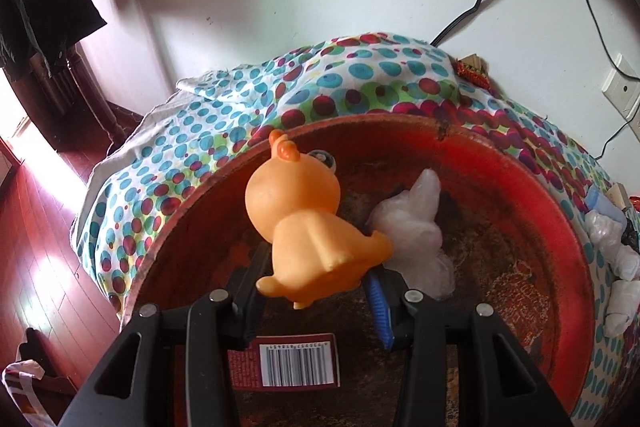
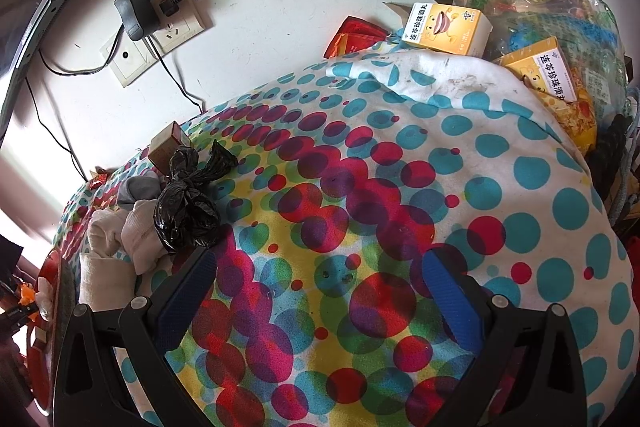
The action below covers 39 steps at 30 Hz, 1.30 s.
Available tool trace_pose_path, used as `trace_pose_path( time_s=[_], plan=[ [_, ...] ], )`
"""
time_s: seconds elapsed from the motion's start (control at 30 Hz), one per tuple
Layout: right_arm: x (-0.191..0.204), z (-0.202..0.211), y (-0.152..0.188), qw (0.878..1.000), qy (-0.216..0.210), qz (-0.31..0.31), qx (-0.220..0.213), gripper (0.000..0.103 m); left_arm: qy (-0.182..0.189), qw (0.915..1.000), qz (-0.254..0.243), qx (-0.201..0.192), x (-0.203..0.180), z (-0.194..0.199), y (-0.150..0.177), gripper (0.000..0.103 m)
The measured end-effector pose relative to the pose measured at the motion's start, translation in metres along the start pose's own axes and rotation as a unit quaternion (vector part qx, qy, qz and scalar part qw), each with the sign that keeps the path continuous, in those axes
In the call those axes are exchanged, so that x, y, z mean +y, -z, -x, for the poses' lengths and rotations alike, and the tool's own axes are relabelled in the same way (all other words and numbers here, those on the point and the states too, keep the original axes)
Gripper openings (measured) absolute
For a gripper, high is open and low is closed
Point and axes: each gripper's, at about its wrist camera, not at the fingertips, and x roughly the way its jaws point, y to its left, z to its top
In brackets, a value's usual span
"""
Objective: Organize objects
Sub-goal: 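Carry the orange duck into the red tray and release it with the left gripper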
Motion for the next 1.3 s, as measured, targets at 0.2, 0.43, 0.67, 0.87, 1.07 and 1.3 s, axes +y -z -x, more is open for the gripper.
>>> trace_pose_path(
  time_s=[0.2,0.43,0.67,0.87,1.07,1.3],
  plan=[
    [0.0,0.0,0.0,1.0,0.0,0.0,0.0,0.103,-0.008,0.9999,-0.006,0.008,-0.001,-0.005,0.002,0.044],
    [0.0,0.0,0.0,1.0,0.0,0.001,0.0,0.103,-0.009,0.9999,-0.006,0.012,-0.001,-0.007,0.002,0.044],
    [0.0,0.0,0.0,1.0,0.0,0.001,0.001,0.103,-0.017,0.9998,-0.008,0.011,-0.003,-0.006,0.003,0.046],
    [0.001,0.0,0.0,1.0,0.001,0.002,0.001,0.103,0.039,0.999,0.014,-0.019,-0.001,0.017,0.001,0.056],
    [0.001,0.0,0.0,1.0,0.001,0.002,0.001,0.103,0.062,0.9948,0.023,-0.077,0.008,0.077,0.0,0.059],
    [0.003,0.0,0.0,1.0,0.001,0.006,0.002,0.103,0.166,0.9669,-0.012,-0.193,-0.01,0.187,0.107,0.063]
  ],
)
